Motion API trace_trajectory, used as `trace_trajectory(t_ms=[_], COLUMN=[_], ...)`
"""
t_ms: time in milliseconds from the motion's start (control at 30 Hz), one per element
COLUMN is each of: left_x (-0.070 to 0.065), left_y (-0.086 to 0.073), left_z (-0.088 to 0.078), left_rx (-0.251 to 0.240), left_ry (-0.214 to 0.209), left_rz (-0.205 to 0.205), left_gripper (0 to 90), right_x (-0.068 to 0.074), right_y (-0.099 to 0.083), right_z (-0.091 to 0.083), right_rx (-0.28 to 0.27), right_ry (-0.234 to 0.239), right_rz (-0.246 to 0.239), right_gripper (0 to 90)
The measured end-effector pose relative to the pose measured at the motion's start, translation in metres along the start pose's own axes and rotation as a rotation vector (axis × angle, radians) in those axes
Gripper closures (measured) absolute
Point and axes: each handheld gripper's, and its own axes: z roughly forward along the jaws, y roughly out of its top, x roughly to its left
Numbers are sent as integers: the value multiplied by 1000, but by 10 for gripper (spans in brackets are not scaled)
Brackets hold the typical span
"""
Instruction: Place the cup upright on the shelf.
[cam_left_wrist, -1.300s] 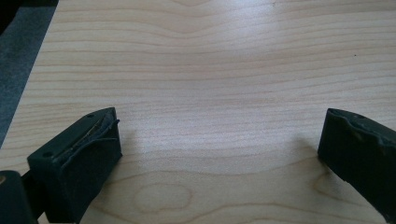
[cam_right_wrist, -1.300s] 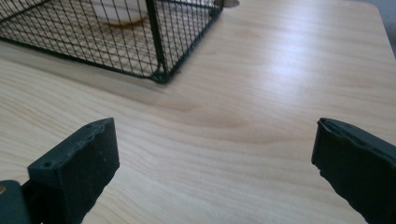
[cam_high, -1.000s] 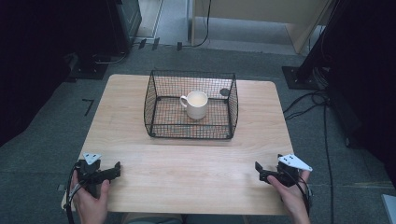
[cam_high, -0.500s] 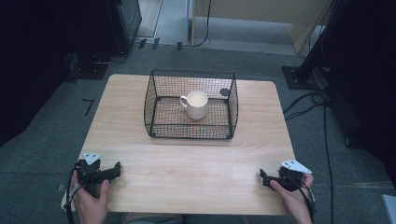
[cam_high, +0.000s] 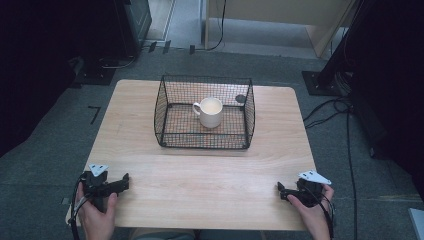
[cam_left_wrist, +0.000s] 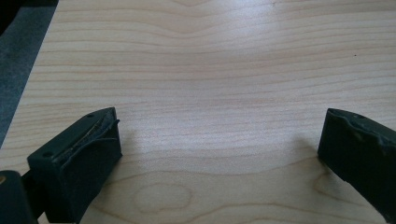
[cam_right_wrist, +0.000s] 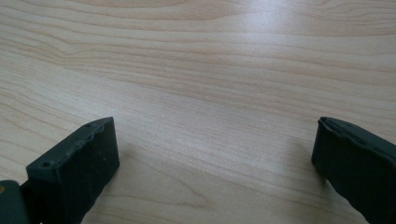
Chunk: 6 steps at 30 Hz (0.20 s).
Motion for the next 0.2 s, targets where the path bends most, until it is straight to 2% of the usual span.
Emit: trace_trajectory(t_ms=[200], left_x=[0], left_y=[0], left_z=[0], left_rx=[0], left_ry=[0], left_rz=[0], left_gripper=[0], right_x=[0], right_y=[0], right_z=[1], right_rx=[-1], right_ry=[2], right_rz=[-1], right_gripper=[2])
